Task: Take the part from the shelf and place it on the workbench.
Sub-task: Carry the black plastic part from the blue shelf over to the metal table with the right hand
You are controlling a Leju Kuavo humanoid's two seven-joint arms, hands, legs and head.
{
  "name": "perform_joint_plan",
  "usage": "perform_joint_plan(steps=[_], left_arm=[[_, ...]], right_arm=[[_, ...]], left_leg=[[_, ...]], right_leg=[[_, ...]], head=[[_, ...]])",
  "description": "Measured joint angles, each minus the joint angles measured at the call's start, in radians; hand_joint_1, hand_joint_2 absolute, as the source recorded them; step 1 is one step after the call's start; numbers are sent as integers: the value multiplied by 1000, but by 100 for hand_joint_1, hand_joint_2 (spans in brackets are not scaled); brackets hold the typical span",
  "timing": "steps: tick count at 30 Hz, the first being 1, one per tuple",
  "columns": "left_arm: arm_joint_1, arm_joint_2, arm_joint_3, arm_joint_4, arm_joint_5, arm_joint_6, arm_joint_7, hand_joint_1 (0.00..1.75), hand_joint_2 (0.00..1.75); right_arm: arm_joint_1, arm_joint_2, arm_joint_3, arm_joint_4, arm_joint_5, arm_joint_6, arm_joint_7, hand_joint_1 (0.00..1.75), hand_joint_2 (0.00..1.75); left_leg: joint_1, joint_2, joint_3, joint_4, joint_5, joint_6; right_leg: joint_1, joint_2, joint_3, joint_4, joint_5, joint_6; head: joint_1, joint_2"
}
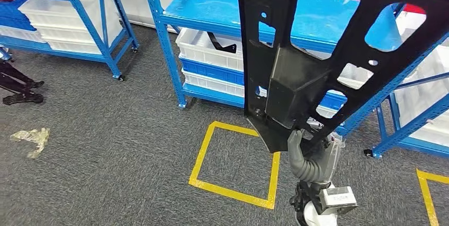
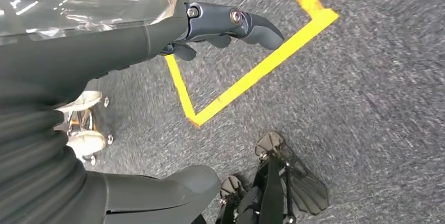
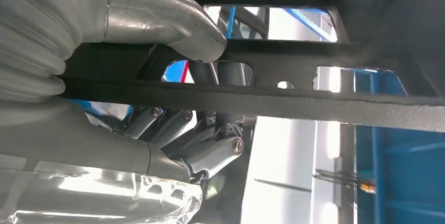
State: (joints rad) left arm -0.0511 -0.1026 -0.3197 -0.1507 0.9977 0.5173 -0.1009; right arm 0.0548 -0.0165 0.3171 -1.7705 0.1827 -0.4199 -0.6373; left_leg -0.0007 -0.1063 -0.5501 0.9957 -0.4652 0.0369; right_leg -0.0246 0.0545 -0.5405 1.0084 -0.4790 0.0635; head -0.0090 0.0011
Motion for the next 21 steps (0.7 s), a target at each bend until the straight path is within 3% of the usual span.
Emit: perform_joint_plan(steps=[2,3,5,7,9,10,12,14,16,18,19,21], left_arm=[[2,0,0,0,0,0,0,0,175],[4,1,0,0,0,1,1,0,175],[4,1,0,0,0,3,1,0,175],[1,1,0,0,0,12,3,0,175],[0,-1,0,0,-4,24,6,0,175],[1,-3,-1,0,-8,28,7,0,175],[3,-5,-2,0,-16,27,10,0,175],[3,-4,-4,0,-25,2,7,0,175],[4,2,-9,0,-35,-53,-8,0,175],[11,17,-21,0,-57,-133,-21,0,175],[16,27,-30,0,-71,-176,-23,0,175],[21,49,-53,1,-97,-245,-22,0,175]], right_arm=[[-1,2,0,1,0,1,0,175,175],[-2,3,0,1,0,1,0,175,175],[-5,7,1,1,0,2,0,175,175],[-5,10,0,2,-1,7,1,175,175],[-5,9,-2,4,-9,17,1,175,175],[-4,6,-4,6,-17,24,-1,175,175],[-2,-4,-19,12,-49,41,-15,175,175],[6,-24,-54,20,-94,61,-31,175,175],[27,-49,-110,25,-139,75,-35,175,175],[67,-68,-177,16,-168,69,-36,175,175],[96,-74,-213,4,-180,63,-36,175,175],[176,-88,-294,-40,-212,63,-37,175,175]], left_leg=[[1,-16,-11,3,4,-11],[2,-13,-15,6,3,-15],[1,32,-39,51,-28,-24],[3,86,-98,171,-92,-33],[8,100,-154,282,-132,-37],[9,103,-160,292,-125,-38],[10,117,-110,199,-67,-33],[5,166,-40,65,-18,-24],[-4,186,-17,14,-8,-14],[-5,156,-20,11,-2,-2],[-4,143,-18,7,2,5],[1,114,-16,1,10,18]], right_leg=[[2,-10,0,-1,0,-11],[0,-19,-1,-1,2,-16],[-5,-41,-1,-4,4,-33],[-3,-66,-2,-5,3,-47],[1,-93,-4,-5,2,-49],[2,-105,-4,-4,2,-49],[2,-129,-2,-4,1,-49],[8,-151,1,-4,-1,-44],[15,-173,4,-5,-4,-36],[16,-192,8,-6,-7,-24],[14,-179,7,1,-15,-18],[10,-117,-22,71,-55,-19]], head=[[-1,0],[-1,0],[-5,0],[-9,0],[-9,0],[-9,0],[-9,0],[-8,0],[-7,0],[-6,0],[-6,0],[-4,0]])
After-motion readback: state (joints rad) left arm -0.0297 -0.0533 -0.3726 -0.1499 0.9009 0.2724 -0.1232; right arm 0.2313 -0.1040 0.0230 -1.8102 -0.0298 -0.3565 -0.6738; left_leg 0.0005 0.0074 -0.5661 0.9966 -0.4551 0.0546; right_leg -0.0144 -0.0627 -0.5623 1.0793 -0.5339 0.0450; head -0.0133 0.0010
